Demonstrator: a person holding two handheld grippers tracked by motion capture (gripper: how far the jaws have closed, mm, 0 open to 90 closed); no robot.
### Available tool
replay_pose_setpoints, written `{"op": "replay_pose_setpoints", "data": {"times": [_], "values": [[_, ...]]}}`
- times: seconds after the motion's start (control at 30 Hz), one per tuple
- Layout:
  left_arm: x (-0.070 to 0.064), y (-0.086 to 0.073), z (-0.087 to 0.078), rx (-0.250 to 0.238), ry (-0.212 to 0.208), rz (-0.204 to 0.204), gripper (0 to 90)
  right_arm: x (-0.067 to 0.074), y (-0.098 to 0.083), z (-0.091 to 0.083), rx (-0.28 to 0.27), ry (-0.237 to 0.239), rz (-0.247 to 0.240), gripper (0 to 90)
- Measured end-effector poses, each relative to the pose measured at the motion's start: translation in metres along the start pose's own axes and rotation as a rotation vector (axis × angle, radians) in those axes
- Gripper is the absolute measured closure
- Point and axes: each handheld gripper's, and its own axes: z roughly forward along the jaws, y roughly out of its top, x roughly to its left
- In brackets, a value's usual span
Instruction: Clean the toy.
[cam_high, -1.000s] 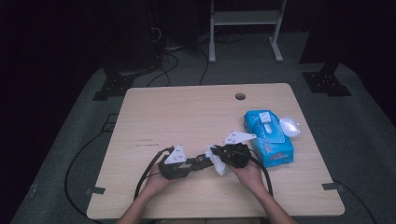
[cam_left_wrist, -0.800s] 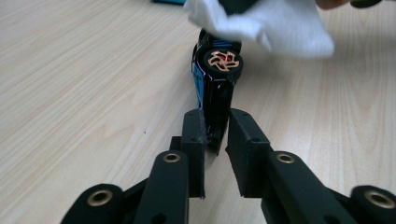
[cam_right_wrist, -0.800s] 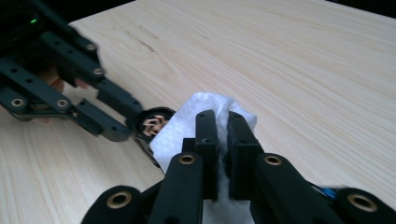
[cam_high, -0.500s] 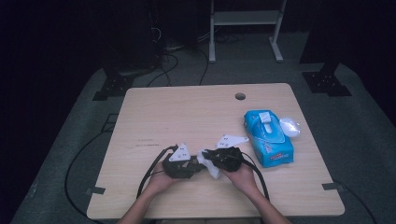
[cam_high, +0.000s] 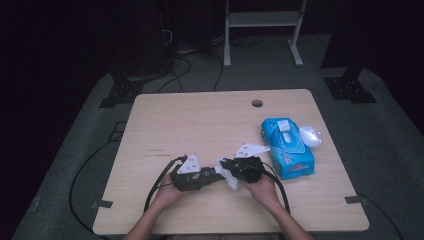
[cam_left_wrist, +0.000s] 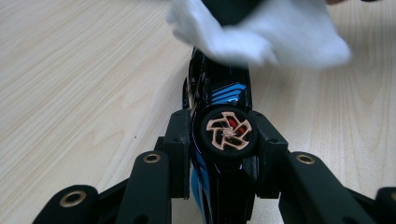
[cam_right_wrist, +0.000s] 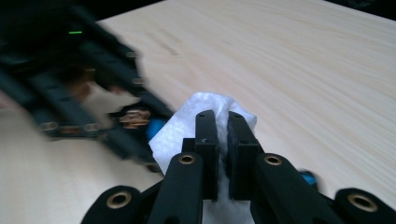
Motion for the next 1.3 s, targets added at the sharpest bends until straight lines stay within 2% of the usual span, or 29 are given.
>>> {"op": "replay_pose_setpoints", "data": {"times": [0.07, 0.1, 0.23, 0.33, 0.37, 0.43, 0.47, 0.5, 0.53, 0.63, 0.73, 0.97, 1.1, 1.23, 1.3], "values": [[0.000, 0.000, -0.001, 0.002, 0.002, 0.001, 64.8, 0.000, 0.001, 0.000, 0.006, -0.013, -0.024, 84.2], [0.000, 0.000, -0.001, 0.003, 0.005, 0.003, 64.8, -0.002, 0.001, -0.001, 0.007, -0.020, -0.021, 84.2], [0.001, 0.000, -0.001, 0.006, 0.008, -0.002, 64.8, -0.021, -0.005, -0.012, 0.004, -0.093, 0.036, 84.2], [0.001, -0.001, -0.001, 0.001, 0.004, -0.008, 64.8, -0.021, -0.007, -0.013, -0.007, -0.090, 0.061, 84.3], [0.002, -0.001, -0.001, 0.001, 0.003, -0.009, 64.7, -0.016, -0.006, -0.010, -0.012, -0.079, 0.044, 84.2], [0.002, 0.000, -0.001, 0.003, 0.003, -0.006, 64.8, -0.008, -0.005, -0.005, -0.023, 0.004, 0.042, 84.1], [0.002, 0.000, -0.002, 0.007, 0.006, -0.003, 64.7, -0.004, -0.004, -0.003, -0.016, 0.005, 0.024, 84.1], [0.002, -0.001, -0.002, 0.007, 0.007, -0.004, 64.8, 0.001, -0.002, -0.002, -0.009, -0.012, -0.015, 84.1], [0.002, -0.001, -0.003, 0.006, 0.007, -0.006, 64.8, 0.000, -0.001, -0.002, -0.004, -0.014, -0.016, 84.1], [0.003, -0.002, -0.004, 0.010, 0.008, -0.004, 64.8, -0.015, -0.004, -0.008, -0.009, -0.053, 0.022, 84.1], [0.003, -0.001, -0.003, 0.011, 0.009, -0.005, 64.8, -0.030, -0.010, -0.017, -0.017, -0.083, 0.093, 84.1], [0.003, -0.001, -0.004, 0.016, 0.012, 0.001, 64.8, -0.022, -0.006, -0.014, -0.001, -0.109, 0.031, 84.0], [0.004, -0.001, -0.004, 0.016, 0.010, 0.003, 64.8, -0.031, -0.009, -0.018, -0.004, -0.125, 0.085, 84.0], [0.004, -0.001, -0.005, 0.018, 0.011, 0.003, 64.8, -0.033, -0.009, -0.019, -0.002, -0.135, 0.083, 84.0], [0.004, -0.001, -0.005, 0.017, 0.011, 0.002, 64.8, -0.034, -0.009, -0.018, -0.007, -0.124, 0.097, 84.0]]}}
